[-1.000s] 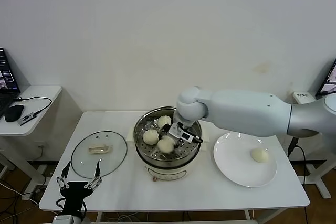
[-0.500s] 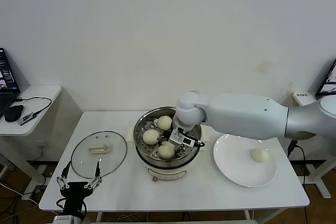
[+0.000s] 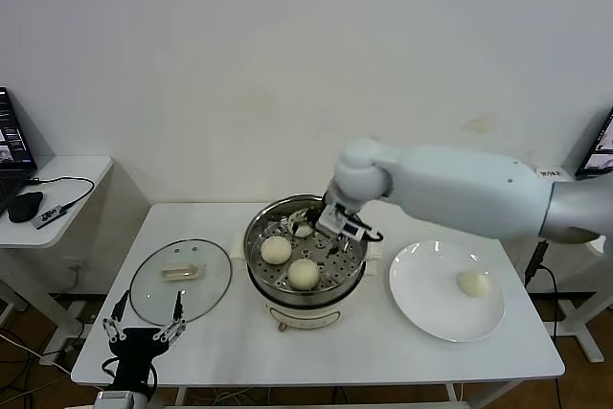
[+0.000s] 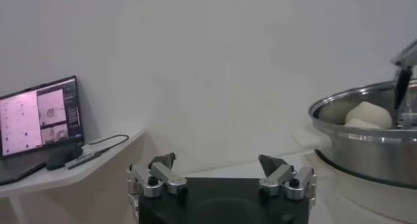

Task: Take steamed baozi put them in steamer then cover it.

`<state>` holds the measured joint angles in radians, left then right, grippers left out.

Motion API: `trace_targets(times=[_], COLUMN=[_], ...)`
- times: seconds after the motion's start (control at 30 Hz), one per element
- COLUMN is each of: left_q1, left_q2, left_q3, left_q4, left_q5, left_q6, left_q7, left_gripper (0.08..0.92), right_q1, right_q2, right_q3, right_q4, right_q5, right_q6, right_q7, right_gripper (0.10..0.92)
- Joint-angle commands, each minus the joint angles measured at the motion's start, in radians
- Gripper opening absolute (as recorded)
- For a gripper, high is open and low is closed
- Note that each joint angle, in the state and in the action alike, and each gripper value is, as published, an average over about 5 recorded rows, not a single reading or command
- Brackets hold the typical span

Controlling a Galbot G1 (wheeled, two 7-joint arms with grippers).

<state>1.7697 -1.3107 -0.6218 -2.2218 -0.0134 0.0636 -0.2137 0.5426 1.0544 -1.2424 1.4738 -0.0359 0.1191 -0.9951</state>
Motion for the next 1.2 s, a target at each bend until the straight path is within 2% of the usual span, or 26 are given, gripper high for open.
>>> trace_targets(times=[0.03, 0.3, 0.6, 0.83, 1.2], left_q1=[-0.006, -0.028, -0.044, -0.044, -0.034], left_q2=[0.010, 0.030, 0.039, 0.049, 0.052], left_q3=[0.005, 0.031, 0.071, 0.074, 0.069], left_q4=[-0.001, 0.006, 0.018, 0.027, 0.030], left_q5=[0.000, 0.007, 0.029, 0.038, 0.047], left_q6=[0.003, 0.009, 0.017, 0.023, 0.031], left_q7=[0.002, 0.007, 0.011, 0.015, 0.022], left_gripper=[0.823, 0.823, 0.823, 0.823, 0.823], right_q1=[0.036, -0.038, -0.311, -0.625, -0.856], right_q2=[-0.152, -0.405, -0.617, -0.646, -0.565], right_q3=[0.102, 0.176, 0.364, 0.619, 0.835], right_q4=[-0.036, 0.022, 0.012, -0.072, -0.220], right_q5=[0.031, 0.088, -0.036, -0.165, -0.285], right_q6=[-0.162, -0.347, -0.318, -0.268, -0.209], right_q7=[-0.059, -0.101, -0.115, -0.126, -0.134], right_gripper=[0.823, 0.823, 0.823, 0.823, 0.823])
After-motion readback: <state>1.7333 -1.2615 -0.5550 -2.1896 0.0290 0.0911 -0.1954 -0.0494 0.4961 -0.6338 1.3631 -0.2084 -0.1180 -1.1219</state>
